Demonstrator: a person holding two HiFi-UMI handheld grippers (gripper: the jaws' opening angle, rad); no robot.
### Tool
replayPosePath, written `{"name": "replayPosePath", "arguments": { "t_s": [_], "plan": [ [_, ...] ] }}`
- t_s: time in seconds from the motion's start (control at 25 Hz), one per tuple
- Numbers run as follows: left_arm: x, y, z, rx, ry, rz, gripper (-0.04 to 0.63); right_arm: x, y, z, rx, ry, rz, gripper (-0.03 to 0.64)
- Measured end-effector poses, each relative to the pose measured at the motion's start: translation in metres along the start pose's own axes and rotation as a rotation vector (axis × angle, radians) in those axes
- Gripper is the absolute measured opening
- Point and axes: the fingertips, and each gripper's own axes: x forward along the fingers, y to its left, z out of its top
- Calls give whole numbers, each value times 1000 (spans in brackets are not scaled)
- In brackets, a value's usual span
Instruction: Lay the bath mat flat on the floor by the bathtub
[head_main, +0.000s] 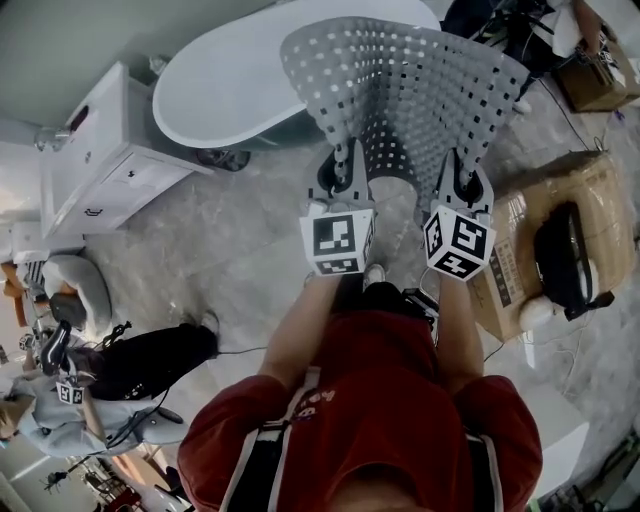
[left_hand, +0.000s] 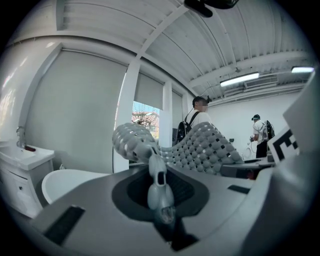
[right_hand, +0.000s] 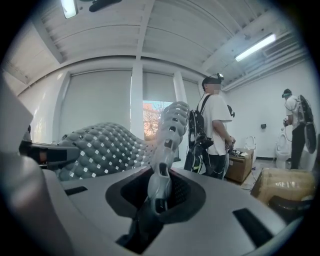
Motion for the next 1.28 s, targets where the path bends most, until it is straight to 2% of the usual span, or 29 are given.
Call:
{"name": "replayPosePath", "arguments": {
  "t_s": [0.6, 1.28],
  "plan": [
    [39, 18, -89, -37, 172, -35, 51, 44, 4, -84, -13, 184, -29, 64],
    [59, 36, -226, -82, 405, -69, 51, 67, 13, -223, -32, 436, -35, 67]
  ]
}}
